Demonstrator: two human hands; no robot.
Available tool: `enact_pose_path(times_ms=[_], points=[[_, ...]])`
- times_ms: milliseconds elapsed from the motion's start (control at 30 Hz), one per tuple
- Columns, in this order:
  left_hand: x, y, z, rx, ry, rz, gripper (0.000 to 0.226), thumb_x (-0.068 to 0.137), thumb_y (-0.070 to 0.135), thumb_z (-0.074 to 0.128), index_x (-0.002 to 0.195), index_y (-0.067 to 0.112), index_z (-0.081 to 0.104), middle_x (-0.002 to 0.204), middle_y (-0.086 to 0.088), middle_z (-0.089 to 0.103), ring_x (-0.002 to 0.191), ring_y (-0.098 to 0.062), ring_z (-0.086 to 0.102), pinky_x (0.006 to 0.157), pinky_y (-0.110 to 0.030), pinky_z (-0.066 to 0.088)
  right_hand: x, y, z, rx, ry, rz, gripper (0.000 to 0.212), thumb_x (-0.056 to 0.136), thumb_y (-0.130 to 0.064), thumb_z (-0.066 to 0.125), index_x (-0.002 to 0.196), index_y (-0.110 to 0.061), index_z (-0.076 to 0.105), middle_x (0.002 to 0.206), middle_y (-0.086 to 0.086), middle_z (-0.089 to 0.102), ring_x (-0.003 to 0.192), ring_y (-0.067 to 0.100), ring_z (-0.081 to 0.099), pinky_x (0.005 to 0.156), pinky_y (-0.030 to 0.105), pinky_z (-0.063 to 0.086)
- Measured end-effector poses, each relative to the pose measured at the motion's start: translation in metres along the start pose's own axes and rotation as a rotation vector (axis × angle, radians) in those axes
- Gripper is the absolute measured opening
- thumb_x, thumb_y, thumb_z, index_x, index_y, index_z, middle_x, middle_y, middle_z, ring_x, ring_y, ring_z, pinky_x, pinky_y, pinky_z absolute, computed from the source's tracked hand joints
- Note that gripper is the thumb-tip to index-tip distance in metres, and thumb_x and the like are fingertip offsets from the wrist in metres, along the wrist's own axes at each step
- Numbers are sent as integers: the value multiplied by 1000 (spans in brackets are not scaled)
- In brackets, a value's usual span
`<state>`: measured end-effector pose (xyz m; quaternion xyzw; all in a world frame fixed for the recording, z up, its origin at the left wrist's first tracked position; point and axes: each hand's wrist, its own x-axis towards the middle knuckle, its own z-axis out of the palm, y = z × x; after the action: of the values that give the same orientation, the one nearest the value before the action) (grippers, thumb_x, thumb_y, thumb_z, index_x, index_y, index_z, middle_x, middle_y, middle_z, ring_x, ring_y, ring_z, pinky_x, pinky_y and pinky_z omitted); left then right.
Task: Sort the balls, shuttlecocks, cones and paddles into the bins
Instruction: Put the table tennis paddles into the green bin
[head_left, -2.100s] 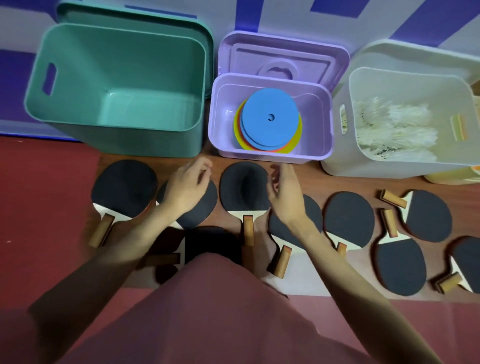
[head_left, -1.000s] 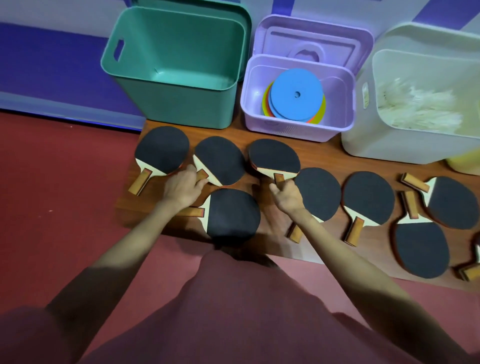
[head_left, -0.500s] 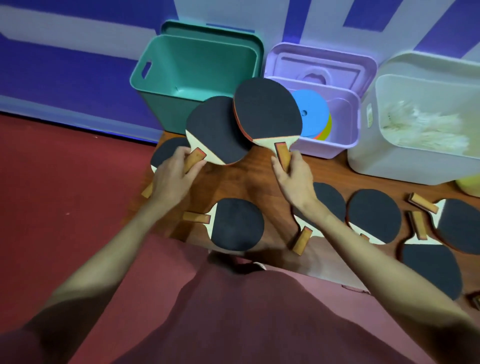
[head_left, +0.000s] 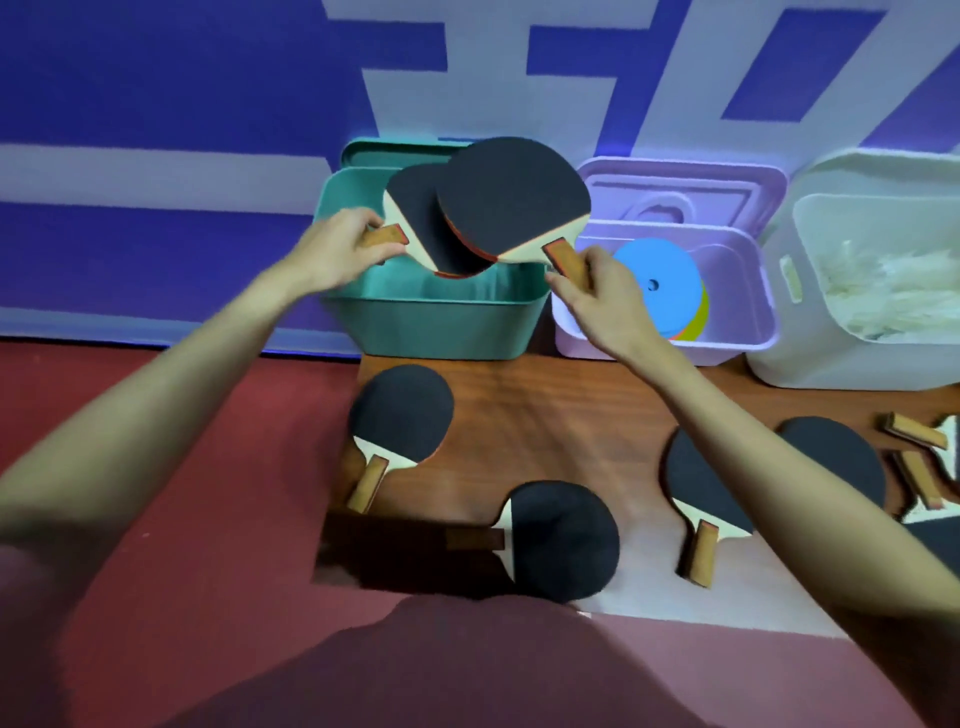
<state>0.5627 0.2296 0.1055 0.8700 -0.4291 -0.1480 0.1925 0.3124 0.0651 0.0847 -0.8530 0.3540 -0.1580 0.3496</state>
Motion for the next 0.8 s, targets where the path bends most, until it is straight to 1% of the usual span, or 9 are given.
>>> enact_pose_path(times_ms=[133, 233, 333, 500, 533, 600, 667, 733, 800], points=[[47, -26, 17, -108, -204, 10, 29, 91, 36, 60, 103, 11, 56, 84, -2, 66, 56, -15, 53, 57, -28, 41, 19, -8, 16, -55, 10, 81, 32, 91, -36, 55, 82, -9, 41, 79, 10, 51, 74, 29, 48, 63, 33, 30], [76, -43, 39, -137, -369, -4, 24, 94, 25, 59, 106, 5, 53, 87, -8, 62, 50, -10, 50, 45, -18, 40, 31, -12, 20, -93, -4, 143, 32, 90, -35, 56, 82, -8, 42, 80, 11, 52, 76, 29, 48, 63, 32, 31], [96, -61, 63, -155, -505, -35, 13, 95, 17, 56, 101, 6, 51, 86, -11, 59, 41, -2, 48, 40, -13, 38, 39, -13, 29, -145, -24, 166, 32, 90, -37, 55, 81, -9, 42, 78, 9, 51, 75, 30, 48, 63, 32, 30], [112, -80, 90, -184, -619, -98, 8, 98, 11, 50, 90, 10, 48, 87, -12, 58, 56, -15, 49, 39, -13, 41, 47, -16, 48, -173, -39, 182, 32, 90, -37, 56, 80, -10, 41, 79, 9, 50, 77, 31, 49, 62, 32, 28], [113, -82, 93, -189, -631, -116, 4, 98, 10, 49, 97, 6, 48, 91, -14, 58, 57, -15, 49, 40, -14, 42, 49, -16, 52, -185, -47, 177, 32, 90, -37, 56, 80, -10, 42, 79, 9, 50, 80, 33, 50, 62, 32, 29], [116, -87, 96, -186, -634, -167, 25, 98, 9, 49, 120, 0, 42, 96, -16, 58, 59, -15, 51, 42, -16, 43, 55, -17, 59, -204, -64, 169, 32, 89, -39, 56, 82, -10, 44, 82, 10, 53, 84, 34, 53, 63, 33, 31], [117, -90, 94, -173, -649, -214, 38, 96, 7, 53, 129, 0, 38, 92, -17, 58, 57, -15, 53, 42, -19, 43, 61, -19, 66, -210, -88, 166, 33, 89, -40, 56, 82, -10, 44, 81, 9, 52, 81, 32, 51, 64, 33, 31], [119, -91, 91, -56, -662, -222, 36, 90, 2, 59, 123, 5, 44, 81, -14, 58, 52, -16, 55, 41, -21, 41, 69, -22, 74, -216, -130, 171, 34, 90, -40, 55, 81, -10, 43, 78, 5, 50, 76, 28, 46, 64, 31, 28], [118, -89, 87, 150, -692, -179, 23, 83, -2, 61, 104, 4, 53, 83, -13, 58, 64, -23, 55, 46, -24, 41, 80, -25, 83, -224, -197, 174, 32, 89, -41, 55, 83, -11, 45, 80, 4, 51, 76, 26, 46, 65, 31, 29]])
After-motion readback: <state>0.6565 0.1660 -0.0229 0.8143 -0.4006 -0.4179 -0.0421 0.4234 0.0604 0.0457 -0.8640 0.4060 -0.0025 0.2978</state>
